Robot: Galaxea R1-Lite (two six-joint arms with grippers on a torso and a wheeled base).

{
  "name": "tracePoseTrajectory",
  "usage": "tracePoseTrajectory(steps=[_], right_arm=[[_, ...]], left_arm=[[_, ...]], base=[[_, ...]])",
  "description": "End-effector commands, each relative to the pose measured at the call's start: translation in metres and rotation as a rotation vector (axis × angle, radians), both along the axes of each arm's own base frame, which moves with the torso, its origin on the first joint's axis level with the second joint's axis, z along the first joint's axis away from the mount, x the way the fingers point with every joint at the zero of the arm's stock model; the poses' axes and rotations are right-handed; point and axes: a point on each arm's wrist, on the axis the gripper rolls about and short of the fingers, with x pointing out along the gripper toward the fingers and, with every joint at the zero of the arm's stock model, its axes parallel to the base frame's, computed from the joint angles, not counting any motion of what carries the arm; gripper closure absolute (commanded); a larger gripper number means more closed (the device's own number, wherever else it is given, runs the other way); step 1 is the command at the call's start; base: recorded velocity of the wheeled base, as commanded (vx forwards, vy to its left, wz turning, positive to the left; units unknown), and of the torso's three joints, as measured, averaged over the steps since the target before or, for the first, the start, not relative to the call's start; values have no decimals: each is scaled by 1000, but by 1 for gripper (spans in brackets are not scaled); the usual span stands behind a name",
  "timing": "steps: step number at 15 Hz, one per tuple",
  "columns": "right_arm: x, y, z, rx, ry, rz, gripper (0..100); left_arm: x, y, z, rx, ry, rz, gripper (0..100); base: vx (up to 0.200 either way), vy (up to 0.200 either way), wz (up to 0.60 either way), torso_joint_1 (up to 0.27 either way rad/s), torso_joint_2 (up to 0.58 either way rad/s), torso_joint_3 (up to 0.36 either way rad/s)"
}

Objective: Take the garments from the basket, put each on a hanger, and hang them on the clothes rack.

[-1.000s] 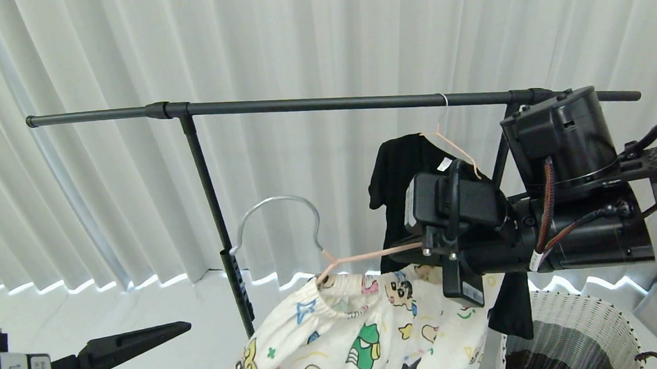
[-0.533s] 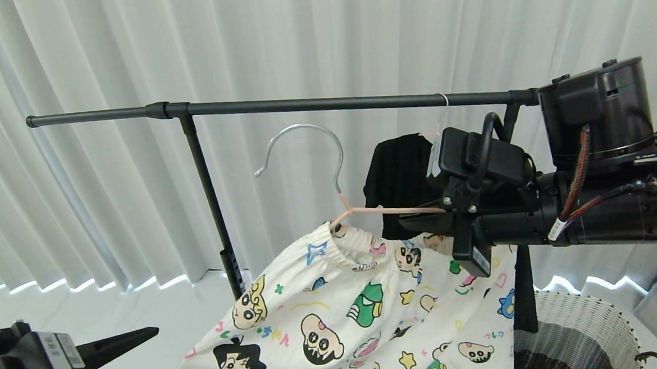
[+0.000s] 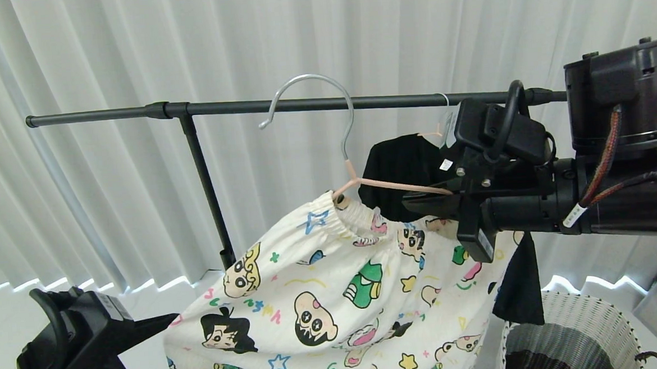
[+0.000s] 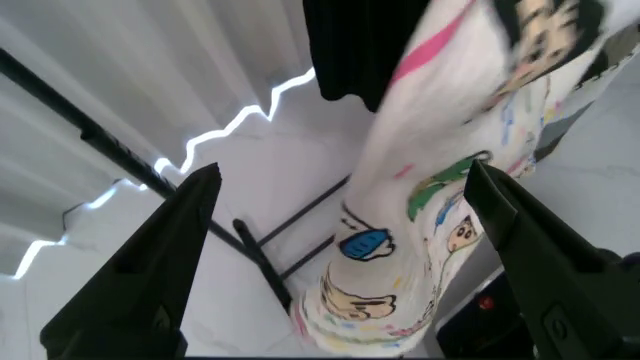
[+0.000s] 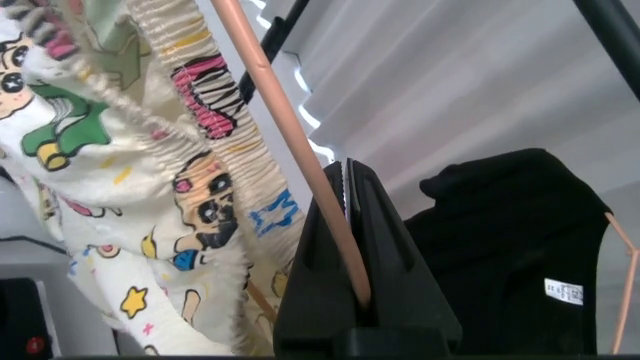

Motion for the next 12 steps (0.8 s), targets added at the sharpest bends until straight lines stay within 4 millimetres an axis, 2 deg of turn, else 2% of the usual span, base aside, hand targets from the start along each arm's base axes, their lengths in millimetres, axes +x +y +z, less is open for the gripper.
tracePoseTrajectory(steps=[1, 8, 9, 12], right_arm=[[-2, -2, 2, 12, 2, -3, 100], [-5, -6, 7, 28, -1, -8, 100], [-6, -6, 7, 29, -2, -8, 100], [-7, -7, 9, 29, -8, -27, 100]], left_arm=[[1, 1, -6, 12, 31, 8, 0], [2, 6, -11, 2, 61, 47, 0], [3, 6, -11, 3, 61, 50, 100], [4, 5, -11, 5, 67, 51, 100]], base=[[0, 0, 0, 0, 0, 0], [0, 0, 0, 0, 0, 0], [0, 0, 0, 0, 0, 0], [0, 0, 0, 0, 0, 0]])
